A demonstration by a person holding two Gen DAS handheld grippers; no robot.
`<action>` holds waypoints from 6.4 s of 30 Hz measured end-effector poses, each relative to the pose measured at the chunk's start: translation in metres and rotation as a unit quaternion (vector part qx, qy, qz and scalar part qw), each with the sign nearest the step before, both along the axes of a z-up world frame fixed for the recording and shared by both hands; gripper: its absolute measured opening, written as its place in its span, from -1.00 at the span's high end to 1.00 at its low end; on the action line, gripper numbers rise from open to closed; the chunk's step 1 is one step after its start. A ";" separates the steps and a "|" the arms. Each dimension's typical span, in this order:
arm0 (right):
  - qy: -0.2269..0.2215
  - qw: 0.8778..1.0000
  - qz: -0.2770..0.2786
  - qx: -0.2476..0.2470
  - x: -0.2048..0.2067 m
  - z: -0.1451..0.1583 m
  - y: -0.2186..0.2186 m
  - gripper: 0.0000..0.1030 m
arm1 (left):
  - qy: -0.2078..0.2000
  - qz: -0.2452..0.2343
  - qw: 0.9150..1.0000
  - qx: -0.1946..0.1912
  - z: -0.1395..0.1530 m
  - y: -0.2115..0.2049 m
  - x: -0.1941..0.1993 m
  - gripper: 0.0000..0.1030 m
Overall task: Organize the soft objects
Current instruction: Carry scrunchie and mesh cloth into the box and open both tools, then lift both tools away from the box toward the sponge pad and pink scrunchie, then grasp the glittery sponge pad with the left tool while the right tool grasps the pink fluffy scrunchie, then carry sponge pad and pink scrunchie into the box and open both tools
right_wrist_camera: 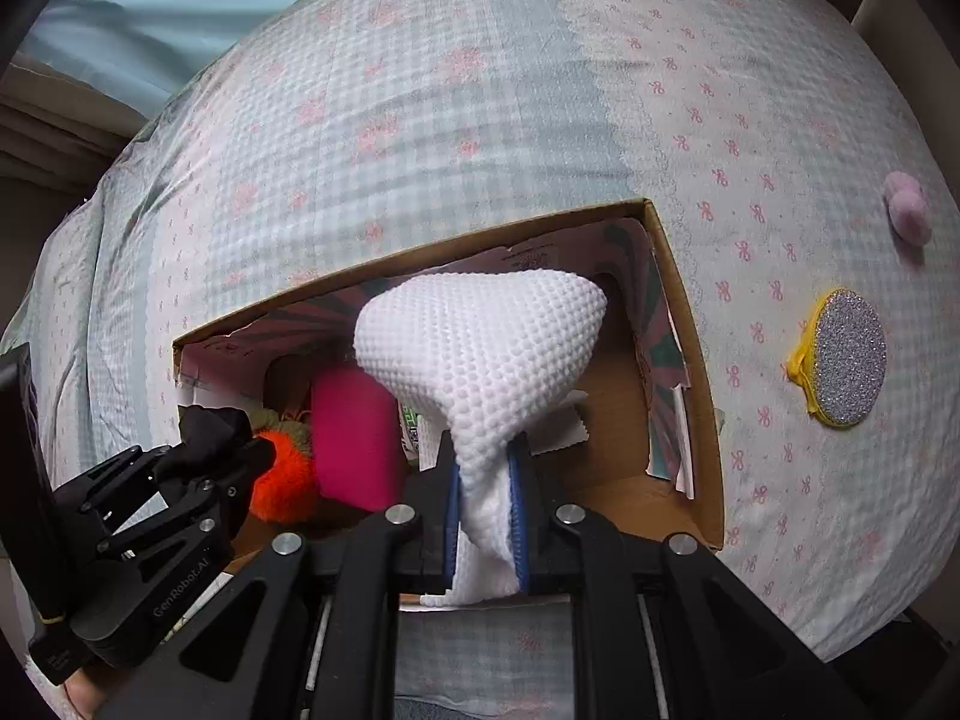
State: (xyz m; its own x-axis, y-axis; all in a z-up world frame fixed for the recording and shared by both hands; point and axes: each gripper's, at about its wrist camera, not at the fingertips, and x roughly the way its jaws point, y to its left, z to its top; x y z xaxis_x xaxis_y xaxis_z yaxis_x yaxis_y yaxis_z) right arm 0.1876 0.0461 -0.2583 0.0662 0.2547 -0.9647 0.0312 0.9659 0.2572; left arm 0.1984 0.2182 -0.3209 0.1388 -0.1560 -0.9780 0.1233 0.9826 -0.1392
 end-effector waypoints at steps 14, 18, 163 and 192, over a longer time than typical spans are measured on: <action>0.029 1.000 -0.006 0.007 0.002 -0.030 0.003 -1.00 | 0.022 -0.057 0.998 0.018 -0.022 -0.024 -0.003 -0.99; 0.025 1.000 -0.009 0.012 -0.003 -0.028 0.003 -1.00 | 0.024 -0.059 0.998 0.027 -0.022 -0.024 -0.007 -0.99; -0.331 0.943 -0.029 0.010 0.003 0.088 -0.342 0.40 | -0.229 0.098 0.967 -0.063 0.048 -0.348 -0.029 0.15; -0.198 0.974 0.033 0.108 -0.076 0.097 -0.066 0.40 | -0.134 0.080 0.987 -0.023 0.111 -0.043 -0.089 0.15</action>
State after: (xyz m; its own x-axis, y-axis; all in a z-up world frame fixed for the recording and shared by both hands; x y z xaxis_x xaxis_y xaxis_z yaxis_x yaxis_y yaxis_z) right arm 0.1119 -0.0195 -0.1616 0.3980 0.4645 -0.7911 -0.1720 0.8848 0.4330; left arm 0.1093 0.1753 -0.2102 0.4178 -0.1544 -0.8953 0.0051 0.9858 -0.1676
